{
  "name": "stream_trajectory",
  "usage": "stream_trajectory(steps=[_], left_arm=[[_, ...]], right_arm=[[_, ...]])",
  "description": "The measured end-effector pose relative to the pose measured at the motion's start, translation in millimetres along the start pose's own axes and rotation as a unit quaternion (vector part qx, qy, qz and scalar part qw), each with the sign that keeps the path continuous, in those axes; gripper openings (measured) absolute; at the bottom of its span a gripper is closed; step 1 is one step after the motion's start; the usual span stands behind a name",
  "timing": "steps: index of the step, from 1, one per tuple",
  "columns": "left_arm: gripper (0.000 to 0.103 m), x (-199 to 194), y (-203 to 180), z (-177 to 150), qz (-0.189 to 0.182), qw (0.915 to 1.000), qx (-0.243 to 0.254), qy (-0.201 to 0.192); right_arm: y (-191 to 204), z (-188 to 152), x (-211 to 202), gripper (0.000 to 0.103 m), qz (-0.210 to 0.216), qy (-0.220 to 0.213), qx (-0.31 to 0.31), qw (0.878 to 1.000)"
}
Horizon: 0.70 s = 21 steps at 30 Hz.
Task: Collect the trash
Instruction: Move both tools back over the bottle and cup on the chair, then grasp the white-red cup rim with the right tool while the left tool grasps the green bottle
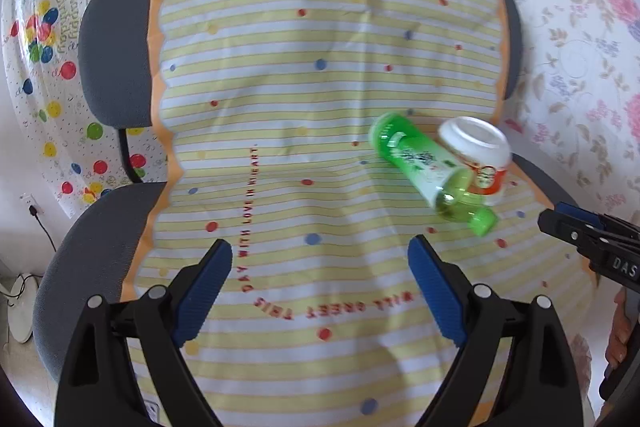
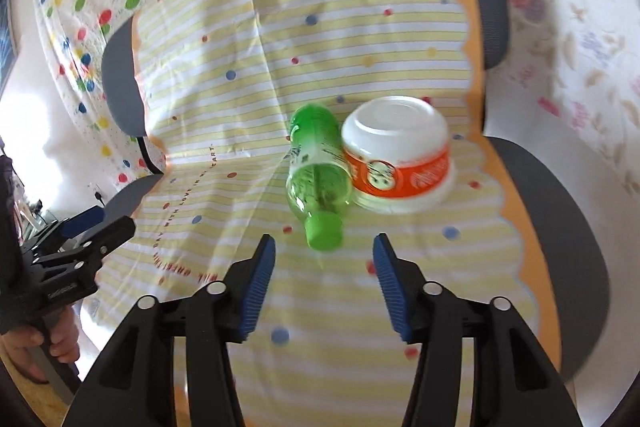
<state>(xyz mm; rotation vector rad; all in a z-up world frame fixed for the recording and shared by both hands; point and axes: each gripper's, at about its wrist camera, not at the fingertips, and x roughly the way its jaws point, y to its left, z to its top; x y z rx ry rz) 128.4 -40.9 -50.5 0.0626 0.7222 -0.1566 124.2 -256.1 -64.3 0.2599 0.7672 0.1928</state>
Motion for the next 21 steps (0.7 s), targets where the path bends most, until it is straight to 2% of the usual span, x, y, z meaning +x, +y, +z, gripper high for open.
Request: stream_trajectory(steps=[6,11,13,15,21], left_arm=[[0.087,33.7,25.6,6.0,0.007,0.9994,-0.008,0.033],[0.087,44.4,44.0,7.7,0.009,0.9989,-0.030,0.035],[0.087,45.7,51.3,8.5,0.015,0.9986,-0.038,0.033],[0.087,44.2,59.0,8.6,0.021,0.9983,-0.046,0.030],[0.087,28.2,76.2,10.1,0.033,0.9975,-0.061,0.015]], right_arm=[[7.3,31.8,67.3,0.076,-0.007,0.025,0.005,1.000],[7.6,40.6,102.3,0.076,-0.028,0.052,0.018,0.998],[9.1,39.8,111.8,0.067,-0.033,0.064,0.015,0.997],[14.0,36.0,110.7,0.067,-0.044,0.063,0.007,0.997],[54.1,17.0,84.7,0.067,-0.004,0.071,0.028,0.997]])
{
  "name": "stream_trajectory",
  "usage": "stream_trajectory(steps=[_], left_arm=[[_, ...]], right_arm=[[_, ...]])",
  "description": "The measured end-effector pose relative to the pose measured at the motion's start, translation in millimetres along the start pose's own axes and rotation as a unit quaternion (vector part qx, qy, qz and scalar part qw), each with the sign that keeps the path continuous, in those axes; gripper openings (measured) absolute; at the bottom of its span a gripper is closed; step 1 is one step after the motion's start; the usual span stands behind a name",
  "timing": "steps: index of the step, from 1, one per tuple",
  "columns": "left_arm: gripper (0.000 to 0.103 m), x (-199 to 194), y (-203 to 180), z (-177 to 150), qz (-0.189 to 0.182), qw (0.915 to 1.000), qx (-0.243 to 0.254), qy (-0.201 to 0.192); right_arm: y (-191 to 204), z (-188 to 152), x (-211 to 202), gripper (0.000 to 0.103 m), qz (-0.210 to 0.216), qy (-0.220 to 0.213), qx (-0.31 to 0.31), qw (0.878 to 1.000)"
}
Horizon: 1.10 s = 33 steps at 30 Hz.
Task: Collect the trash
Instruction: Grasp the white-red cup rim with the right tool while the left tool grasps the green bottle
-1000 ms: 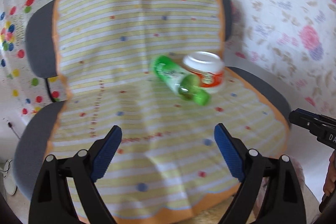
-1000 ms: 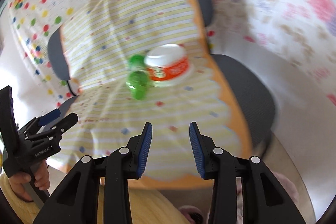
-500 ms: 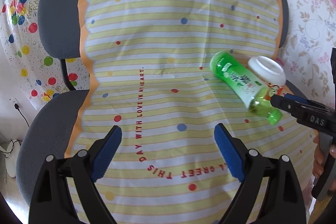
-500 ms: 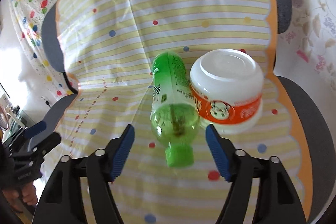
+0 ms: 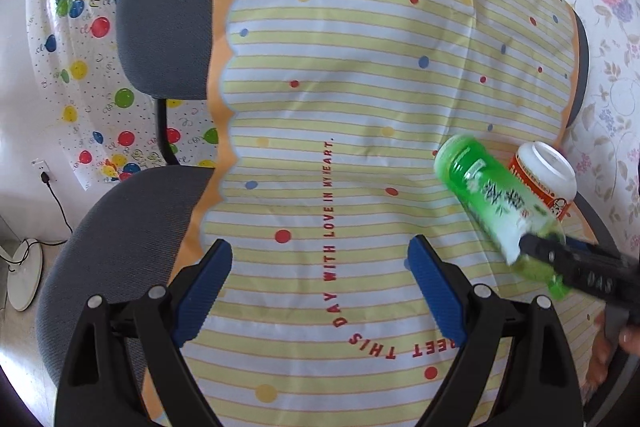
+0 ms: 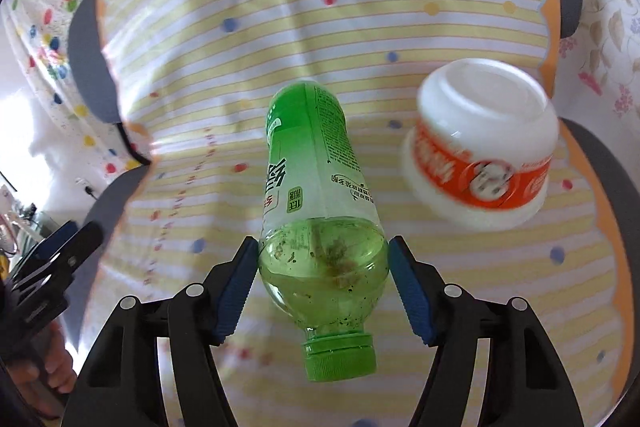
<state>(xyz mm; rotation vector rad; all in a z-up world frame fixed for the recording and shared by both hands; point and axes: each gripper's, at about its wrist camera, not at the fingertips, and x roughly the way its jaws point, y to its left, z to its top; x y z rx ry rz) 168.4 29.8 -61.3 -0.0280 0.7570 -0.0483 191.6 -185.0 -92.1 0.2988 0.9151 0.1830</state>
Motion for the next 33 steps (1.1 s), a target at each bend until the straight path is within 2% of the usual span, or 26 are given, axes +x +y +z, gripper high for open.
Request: stream_trajectory(steps=[6,9,11,16,19,22,23,25,27,29,32,33], left_arm=[[0.087,-19.3,8.5,-2.8,0.005,0.9999,0.003,-0.011],[0.087,-26.1,9.3,-4.6,0.003,0.9998,0.010,-0.015],[0.087,-28.2,8.3,-4.4,0.000,0.9998,0.011,-0.015],[0.087,-25.4,-7.5,-1.3,-0.026,0.9996,0.009,-0.013],[0.087,-18.8,-28.4,0.6,-0.039,0.9990,0.022,-0.010],[0.087,-11.3,-43.4,2.9,-0.041,0.9986,0.032,-0.007],[0.087,-9.0,-46.6,4.2,-0.042,0.9986,0.033,-0.006],[0.087,-4.5,-51.5,7.7,-0.042,0.9986,0.033,-0.004],[0.087,-2.4,-55.6,9.7,-0.042,0.9986,0.032,-0.004],[0.087,-0.9,-59.0,10.0,-0.043,0.9985,0.034,-0.002],[0.087,1.1,-64.9,7.3,-0.041,0.9982,0.043,0.000],[0.087,1.0,-66.5,6.8,-0.040,0.9981,0.046,0.000]], right_arm=[[47.9,-29.3,-3.9,0.072,0.033,0.019,0.004,0.999],[58.8,-40.4,-13.2,0.074,0.070,0.025,-0.009,0.997],[58.2,-43.3,-22.1,0.074,0.072,0.018,-0.017,0.997],[27.6,-36.8,-35.4,0.074,0.021,-0.017,-0.030,0.999],[-0.7,-30.8,-36.3,0.074,0.014,-0.028,-0.013,0.999],[-28.2,-16.1,-46.9,0.073,-0.013,-0.068,-0.004,0.998],[-38.3,-6.2,-49.8,0.071,-0.037,-0.086,-0.005,0.996],[-58.0,14.1,-49.5,0.059,-0.075,-0.105,0.003,0.992],[-81.6,37.2,-40.5,0.056,-0.107,-0.110,0.018,0.988],[-102.4,52.6,-31.3,0.050,-0.119,-0.108,0.037,0.986],[-123.5,66.2,-16.8,0.045,-0.120,-0.096,0.067,0.986],[-128.1,66.2,-12.4,0.040,-0.119,-0.088,0.074,0.986]])
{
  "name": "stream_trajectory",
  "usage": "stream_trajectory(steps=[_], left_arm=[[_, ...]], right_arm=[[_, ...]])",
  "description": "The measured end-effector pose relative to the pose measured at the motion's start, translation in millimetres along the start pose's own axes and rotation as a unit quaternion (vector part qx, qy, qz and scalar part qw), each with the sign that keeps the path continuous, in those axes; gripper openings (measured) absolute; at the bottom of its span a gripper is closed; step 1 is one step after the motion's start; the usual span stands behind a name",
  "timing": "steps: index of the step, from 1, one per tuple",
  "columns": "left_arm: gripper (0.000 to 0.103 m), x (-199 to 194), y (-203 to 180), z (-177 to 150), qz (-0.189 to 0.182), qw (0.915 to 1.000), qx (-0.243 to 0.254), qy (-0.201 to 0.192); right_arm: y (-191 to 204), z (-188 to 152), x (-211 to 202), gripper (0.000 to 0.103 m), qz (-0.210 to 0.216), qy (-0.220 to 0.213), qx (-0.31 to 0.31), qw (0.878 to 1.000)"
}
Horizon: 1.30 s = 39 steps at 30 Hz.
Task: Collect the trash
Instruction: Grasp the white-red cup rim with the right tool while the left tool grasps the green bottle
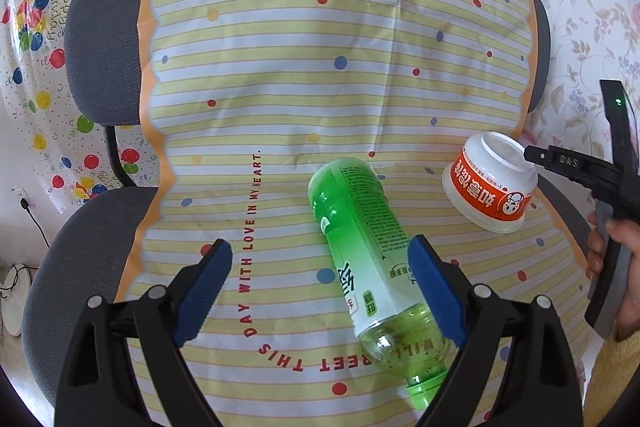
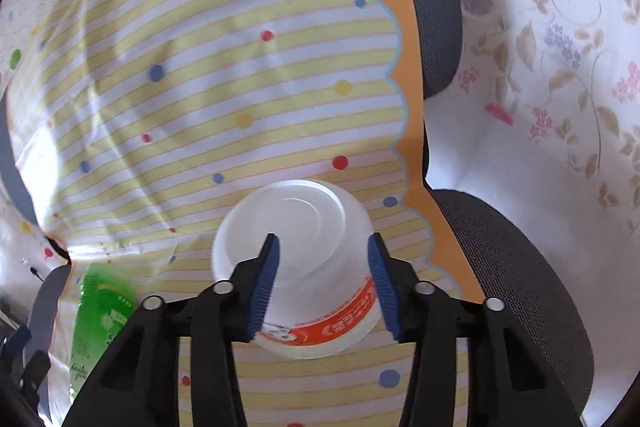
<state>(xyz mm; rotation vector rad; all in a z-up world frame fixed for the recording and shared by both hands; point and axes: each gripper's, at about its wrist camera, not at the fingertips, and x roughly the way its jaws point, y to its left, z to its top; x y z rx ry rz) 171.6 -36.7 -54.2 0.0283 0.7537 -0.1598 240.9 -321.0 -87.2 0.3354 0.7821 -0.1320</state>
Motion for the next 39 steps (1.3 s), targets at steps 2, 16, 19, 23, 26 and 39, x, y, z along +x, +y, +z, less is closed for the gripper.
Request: stream_trajectory(steps=[2,16,19,23,26,39], left_arm=[[0.087,-0.9,-2.8,-0.7,0.001,1.0000,0.004,-0.001],[0.087,-26.3,-26.2,-17.3,-0.015,0.9994,0.029,-0.014],[0.087,-31.2,-29.7,-20.7,-0.016,0.9994,0.029,-0.013],[0.087,-37.1,-32.6,-26.6,-0.017,0.9992,0.034,-0.012],[0.087,-39.6,-34.2,-29.2,-0.018,0.9993,0.033,-0.010],[0.087,-47.3,-32.4,-33.3,-0.011,0.9995,0.029,-0.007]], right_arm=[[-5.6,-7.1,4.3,0.038,0.015,0.008,0.016,1.000],[-20.4,-104.9,-83.3,0.033,0.019,0.031,-0.020,0.999],[-13.7,-122.8,-81.4,0.034,0.009,0.072,-0.064,0.995],[-2.7,-140.5,-109.1,0.045,0.040,0.079,-0.104,0.991],[0.6,-144.3,-129.5,0.050,0.051,0.065,-0.111,0.990],[20.5,-143.3,-116.2,0.040,0.063,0.062,-0.108,0.990]])
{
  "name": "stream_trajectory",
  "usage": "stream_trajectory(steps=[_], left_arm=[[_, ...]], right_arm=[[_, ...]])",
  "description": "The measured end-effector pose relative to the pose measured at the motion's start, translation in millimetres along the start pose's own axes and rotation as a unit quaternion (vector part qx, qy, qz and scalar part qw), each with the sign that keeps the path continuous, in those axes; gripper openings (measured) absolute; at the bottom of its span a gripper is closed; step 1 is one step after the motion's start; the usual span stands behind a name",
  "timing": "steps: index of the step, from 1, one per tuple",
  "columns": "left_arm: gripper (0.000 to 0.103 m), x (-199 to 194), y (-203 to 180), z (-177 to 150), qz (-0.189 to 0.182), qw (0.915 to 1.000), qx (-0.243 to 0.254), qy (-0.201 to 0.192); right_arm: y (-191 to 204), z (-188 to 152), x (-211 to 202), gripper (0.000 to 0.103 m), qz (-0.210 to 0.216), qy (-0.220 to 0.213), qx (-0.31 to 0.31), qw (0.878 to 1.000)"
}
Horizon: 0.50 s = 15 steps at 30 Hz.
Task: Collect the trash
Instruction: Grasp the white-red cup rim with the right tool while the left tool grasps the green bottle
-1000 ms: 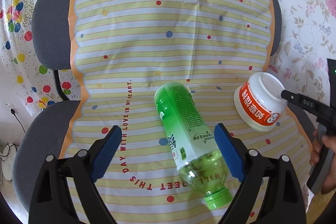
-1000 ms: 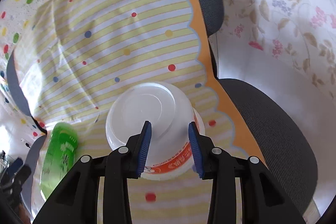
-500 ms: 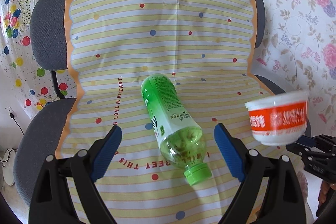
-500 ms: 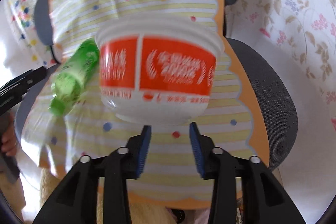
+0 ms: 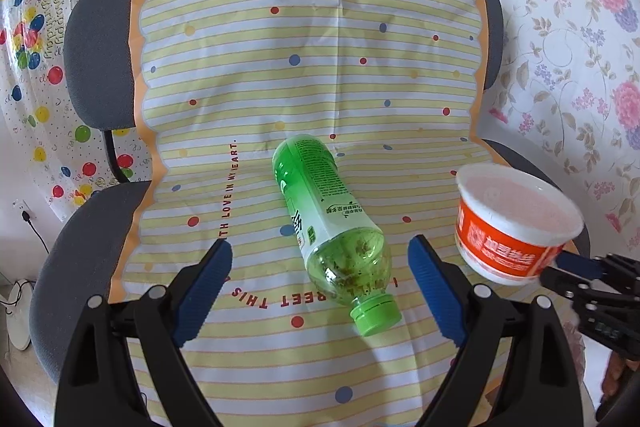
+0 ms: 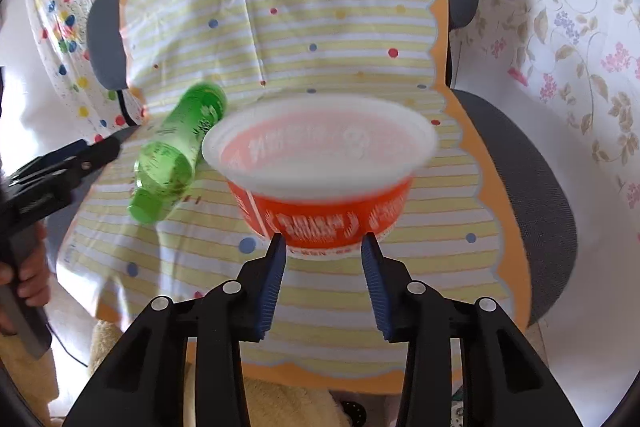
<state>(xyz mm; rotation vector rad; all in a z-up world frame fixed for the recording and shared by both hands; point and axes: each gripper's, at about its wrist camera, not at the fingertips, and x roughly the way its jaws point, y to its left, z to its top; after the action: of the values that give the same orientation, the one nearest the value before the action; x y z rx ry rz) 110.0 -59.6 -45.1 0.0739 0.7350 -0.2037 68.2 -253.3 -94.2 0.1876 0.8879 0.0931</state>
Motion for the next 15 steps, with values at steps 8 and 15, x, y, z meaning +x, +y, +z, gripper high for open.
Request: stream_trajectory(steps=[8,15], left_arm=[[0.087,21.7,-0.4,9.5,-0.003,0.9996,-0.009,0.027],[0.087,64.9,3.3,29.1,0.010,0.9971,-0.045,0.061]], right_arm=[[-3.6,7.9,23.6,0.046,0.002,-0.008,0.014,1.000],[-20.3,-0.5,-5.6,0.061,-0.009,-0.028,0.019,0.999]])
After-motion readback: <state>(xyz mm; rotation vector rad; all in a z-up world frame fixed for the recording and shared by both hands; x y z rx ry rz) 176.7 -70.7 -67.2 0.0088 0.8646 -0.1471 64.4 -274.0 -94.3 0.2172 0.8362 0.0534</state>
